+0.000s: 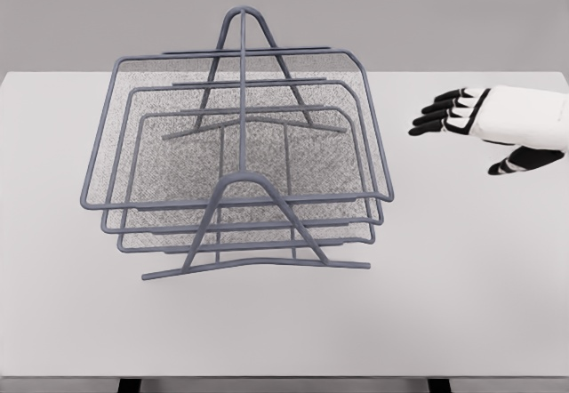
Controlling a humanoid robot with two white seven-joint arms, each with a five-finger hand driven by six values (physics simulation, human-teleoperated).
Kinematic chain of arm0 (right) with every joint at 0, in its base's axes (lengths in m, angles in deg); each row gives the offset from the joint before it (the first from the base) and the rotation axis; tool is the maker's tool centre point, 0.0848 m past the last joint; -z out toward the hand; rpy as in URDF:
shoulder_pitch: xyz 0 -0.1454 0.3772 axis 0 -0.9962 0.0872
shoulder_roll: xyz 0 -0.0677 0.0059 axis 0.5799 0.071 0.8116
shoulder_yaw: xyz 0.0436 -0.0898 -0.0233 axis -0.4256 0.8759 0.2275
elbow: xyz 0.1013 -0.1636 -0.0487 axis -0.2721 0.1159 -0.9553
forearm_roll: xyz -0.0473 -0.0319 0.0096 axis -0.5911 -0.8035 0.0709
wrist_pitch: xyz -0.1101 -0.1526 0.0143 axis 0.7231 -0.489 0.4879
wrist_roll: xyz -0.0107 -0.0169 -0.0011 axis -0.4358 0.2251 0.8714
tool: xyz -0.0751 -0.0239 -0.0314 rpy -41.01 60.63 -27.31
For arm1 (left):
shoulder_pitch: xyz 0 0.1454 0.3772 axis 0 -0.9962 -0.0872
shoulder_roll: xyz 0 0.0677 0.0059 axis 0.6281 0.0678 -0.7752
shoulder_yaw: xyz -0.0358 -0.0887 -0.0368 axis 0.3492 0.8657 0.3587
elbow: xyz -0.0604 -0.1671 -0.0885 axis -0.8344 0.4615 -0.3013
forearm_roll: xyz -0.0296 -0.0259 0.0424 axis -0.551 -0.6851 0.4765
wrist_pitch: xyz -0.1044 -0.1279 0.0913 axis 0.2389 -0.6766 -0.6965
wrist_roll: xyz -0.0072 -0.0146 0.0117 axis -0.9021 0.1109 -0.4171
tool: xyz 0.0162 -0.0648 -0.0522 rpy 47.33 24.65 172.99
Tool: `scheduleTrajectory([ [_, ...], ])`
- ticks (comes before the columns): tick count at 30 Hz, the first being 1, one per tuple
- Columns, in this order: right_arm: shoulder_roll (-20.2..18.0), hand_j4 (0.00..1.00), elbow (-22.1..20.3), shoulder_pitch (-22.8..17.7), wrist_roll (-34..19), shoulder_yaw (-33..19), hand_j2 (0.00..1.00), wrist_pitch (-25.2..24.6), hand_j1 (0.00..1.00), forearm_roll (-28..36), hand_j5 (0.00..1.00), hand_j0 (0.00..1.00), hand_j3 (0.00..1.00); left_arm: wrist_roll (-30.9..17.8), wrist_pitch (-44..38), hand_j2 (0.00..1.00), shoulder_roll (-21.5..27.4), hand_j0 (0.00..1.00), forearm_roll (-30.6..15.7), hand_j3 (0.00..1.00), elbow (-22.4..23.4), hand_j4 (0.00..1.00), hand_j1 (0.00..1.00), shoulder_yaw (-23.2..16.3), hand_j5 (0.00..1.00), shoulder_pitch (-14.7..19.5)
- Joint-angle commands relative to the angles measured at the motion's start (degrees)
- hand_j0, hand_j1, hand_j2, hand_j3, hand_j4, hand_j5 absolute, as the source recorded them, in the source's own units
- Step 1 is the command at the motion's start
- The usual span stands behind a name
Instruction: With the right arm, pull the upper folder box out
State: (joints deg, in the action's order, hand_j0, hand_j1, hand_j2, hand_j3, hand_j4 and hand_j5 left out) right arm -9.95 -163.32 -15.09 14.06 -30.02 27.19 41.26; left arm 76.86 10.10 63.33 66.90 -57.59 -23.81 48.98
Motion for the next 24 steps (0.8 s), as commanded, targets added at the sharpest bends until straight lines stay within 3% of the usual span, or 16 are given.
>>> scheduleTrajectory([
  [1,-0.7,1.0,0.2,0.0,-0.8,-0.1,1.0,-0.2,1.0,0.0,1.0,1.0,1.0,0.0,0.0,1.0,0.0,1.0,0.0,1.0,0.1,1.0,1.0,0.0,1.0,0.0],
  [3,1.3,1.0,0.5,-0.4,-0.8,-0.5,1.0,-0.2,1.0,-2.0,1.0,1.0,1.0,0.0,0.0,1.0,0.0,1.0,0.0,1.0,0.0,1.0,1.0,0.0,1.0,0.0],
  [4,8.9,1.0,0.7,-0.4,-0.8,-5.3,1.0,-0.2,1.0,-9.5,1.0,1.0,1.0,0.0,0.0,1.0,0.0,1.0,0.0,1.0,0.0,1.0,1.0,0.0,1.0,0.0],
  [5,13.3,1.0,1.2,-0.4,-1.5,-8.1,1.0,-0.2,1.0,-17.8,1.0,1.0,1.0,0.0,-0.1,1.0,0.0,1.0,0.0,1.0,0.1,1.0,1.0,0.0,1.0,0.0],
  [7,13.4,1.0,5.4,0.3,-3.1,-8.7,1.0,-0.2,1.0,-17.8,1.0,1.0,1.0,0.0,0.0,1.0,0.0,1.0,0.0,1.0,0.0,1.0,1.0,0.0,1.0,0.0],
  [11,13.8,1.0,7.7,1.4,-3.1,-7.8,1.0,-0.2,1.0,-17.2,1.0,1.0,1.0,0.0,-0.1,1.0,0.0,1.0,0.0,1.0,0.1,1.0,1.0,0.0,1.0,0.0],
  [14,17.9,1.0,7.7,1.5,-3.1,-6.6,1.0,-0.2,1.0,-17.1,1.0,1.0,1.0,0.0,0.0,1.0,0.0,1.0,0.0,1.0,0.1,1.0,1.0,0.0,1.0,0.0],
  [21,18.4,1.0,6.4,3.4,-3.1,-6.2,1.0,-0.2,1.0,-12.4,1.0,1.0,1.0,0.0,0.0,1.0,0.0,1.0,0.0,1.0,0.0,1.0,1.0,0.0,1.0,0.0],
  [24,19.9,1.0,4.9,3.4,-3.1,-3.5,1.0,-0.2,1.0,-12.4,1.0,1.0,1.0,0.0,0.0,1.0,0.0,1.0,0.0,1.0,0.1,1.0,1.0,0.0,1.0,0.0],
])
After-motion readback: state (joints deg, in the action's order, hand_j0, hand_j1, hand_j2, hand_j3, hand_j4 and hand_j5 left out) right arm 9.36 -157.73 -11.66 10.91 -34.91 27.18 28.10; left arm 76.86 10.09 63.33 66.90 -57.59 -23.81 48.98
